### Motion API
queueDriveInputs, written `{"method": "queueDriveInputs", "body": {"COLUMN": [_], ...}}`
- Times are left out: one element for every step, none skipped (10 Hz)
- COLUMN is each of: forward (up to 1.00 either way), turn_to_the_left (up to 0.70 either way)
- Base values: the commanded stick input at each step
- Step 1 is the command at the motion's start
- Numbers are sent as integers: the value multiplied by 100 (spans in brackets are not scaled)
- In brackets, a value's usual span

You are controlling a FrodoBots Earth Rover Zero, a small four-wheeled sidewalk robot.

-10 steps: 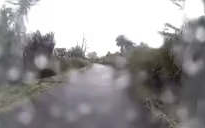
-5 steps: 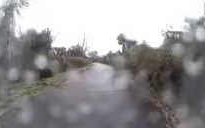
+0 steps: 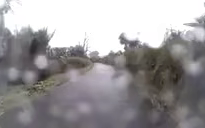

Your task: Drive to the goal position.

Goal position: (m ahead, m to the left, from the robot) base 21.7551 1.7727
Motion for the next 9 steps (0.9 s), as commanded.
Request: {"method": "queueDriveInputs", "body": {"forward": [100, 100, 100, 100, 100, 100, 100, 100, 100], "turn_to_the_left": [0, 0, 0, 0, 0, 0, 0, 0, 0]}}
